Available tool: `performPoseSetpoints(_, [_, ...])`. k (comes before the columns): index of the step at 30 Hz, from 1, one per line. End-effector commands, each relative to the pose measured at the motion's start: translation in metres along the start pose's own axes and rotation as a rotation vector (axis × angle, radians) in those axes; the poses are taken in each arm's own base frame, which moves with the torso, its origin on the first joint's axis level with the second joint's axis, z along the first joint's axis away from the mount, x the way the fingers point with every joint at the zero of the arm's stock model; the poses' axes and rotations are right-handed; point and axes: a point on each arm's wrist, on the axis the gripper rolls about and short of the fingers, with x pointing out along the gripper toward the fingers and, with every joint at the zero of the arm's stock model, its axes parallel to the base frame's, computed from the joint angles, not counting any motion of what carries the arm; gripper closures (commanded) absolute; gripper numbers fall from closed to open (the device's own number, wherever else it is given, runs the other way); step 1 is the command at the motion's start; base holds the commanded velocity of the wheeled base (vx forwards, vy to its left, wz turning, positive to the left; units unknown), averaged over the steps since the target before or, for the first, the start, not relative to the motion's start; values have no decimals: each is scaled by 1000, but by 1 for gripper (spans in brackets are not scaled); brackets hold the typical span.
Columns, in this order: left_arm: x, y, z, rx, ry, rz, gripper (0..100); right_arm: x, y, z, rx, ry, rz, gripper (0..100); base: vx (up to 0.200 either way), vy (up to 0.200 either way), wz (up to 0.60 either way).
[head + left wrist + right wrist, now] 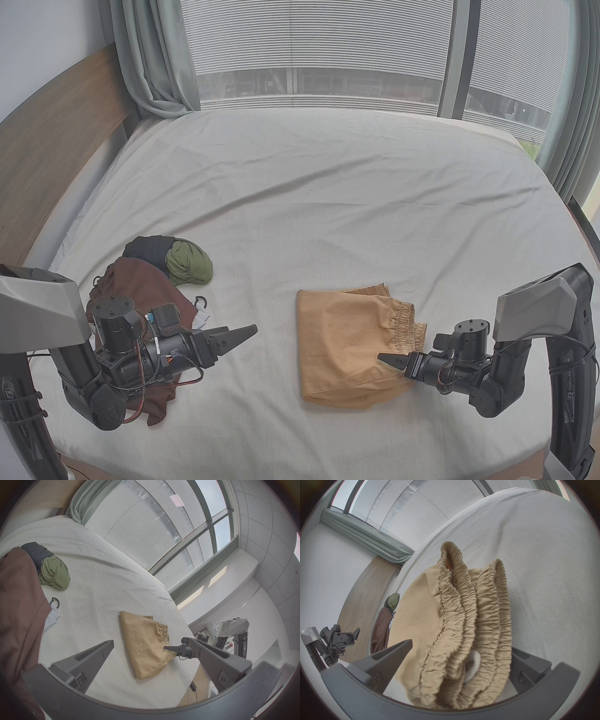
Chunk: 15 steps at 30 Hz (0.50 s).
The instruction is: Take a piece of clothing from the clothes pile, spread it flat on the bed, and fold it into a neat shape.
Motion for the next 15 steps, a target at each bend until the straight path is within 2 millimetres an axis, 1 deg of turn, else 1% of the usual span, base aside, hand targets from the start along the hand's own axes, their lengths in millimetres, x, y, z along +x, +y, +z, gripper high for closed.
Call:
performPoseSetpoints(1, [0, 0, 0, -1, 1, 0, 0, 3, 0, -1, 7, -1, 7, 0, 0, 0, 0])
performPoseSetpoints(8, [0, 0, 0, -1, 1, 0, 0, 6, -1, -4, 3, -2, 13, 0, 0, 0, 0])
performPoseSetpoints(9, [0, 0, 0, 0, -1, 0, 0, 6, -2, -5, 3, -3, 14, 100, 0, 0, 0])
performPoseSetpoints(15, [0, 0, 0, -1, 1, 0, 0, 7, -2, -6, 1, -5, 15, 100, 0, 0, 0])
